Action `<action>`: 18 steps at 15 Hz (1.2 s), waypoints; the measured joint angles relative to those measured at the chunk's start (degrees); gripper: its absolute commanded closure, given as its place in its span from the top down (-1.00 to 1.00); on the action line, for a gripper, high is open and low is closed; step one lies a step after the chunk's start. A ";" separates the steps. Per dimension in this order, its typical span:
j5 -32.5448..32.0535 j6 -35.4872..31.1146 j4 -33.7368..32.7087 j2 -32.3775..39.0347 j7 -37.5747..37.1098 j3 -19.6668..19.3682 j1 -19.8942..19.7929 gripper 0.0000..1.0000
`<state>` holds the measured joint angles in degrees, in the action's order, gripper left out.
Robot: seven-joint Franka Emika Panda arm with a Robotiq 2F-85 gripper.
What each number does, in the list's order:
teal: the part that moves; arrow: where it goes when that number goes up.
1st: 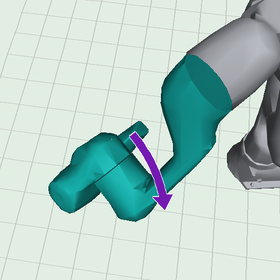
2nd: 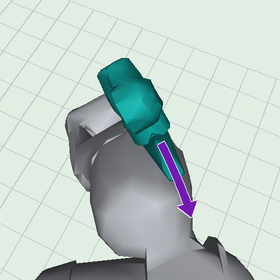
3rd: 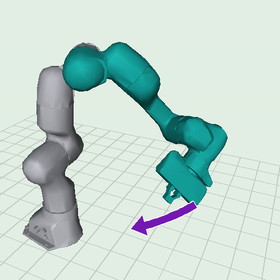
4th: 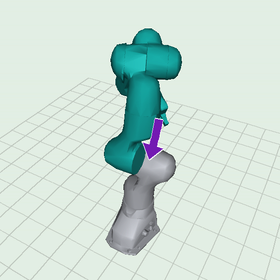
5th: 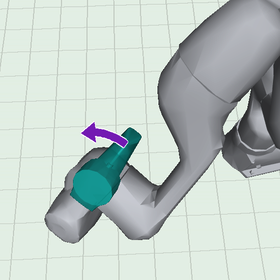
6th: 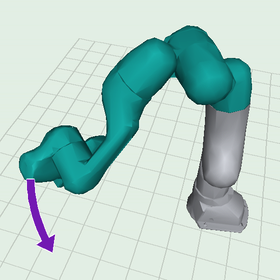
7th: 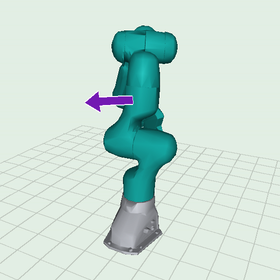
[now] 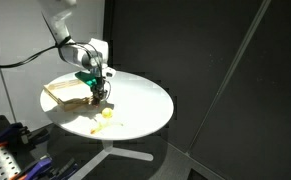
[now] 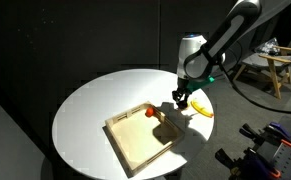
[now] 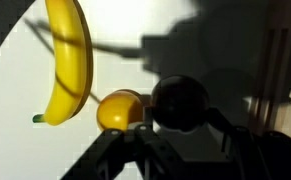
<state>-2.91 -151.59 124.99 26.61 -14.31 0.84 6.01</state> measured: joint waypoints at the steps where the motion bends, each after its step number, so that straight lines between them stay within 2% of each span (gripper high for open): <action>1: 0.00 -0.17 -0.15 0.33 0.00 0.00 0.26 -0.36; 8: 0.00 -1.00 -0.33 1.34 0.00 -0.05 2.08 -0.36; 18: 0.00 -3.32 -0.34 3.30 0.05 -0.78 2.60 -0.36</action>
<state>-2.91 -154.91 124.65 29.92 -14.26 0.06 8.61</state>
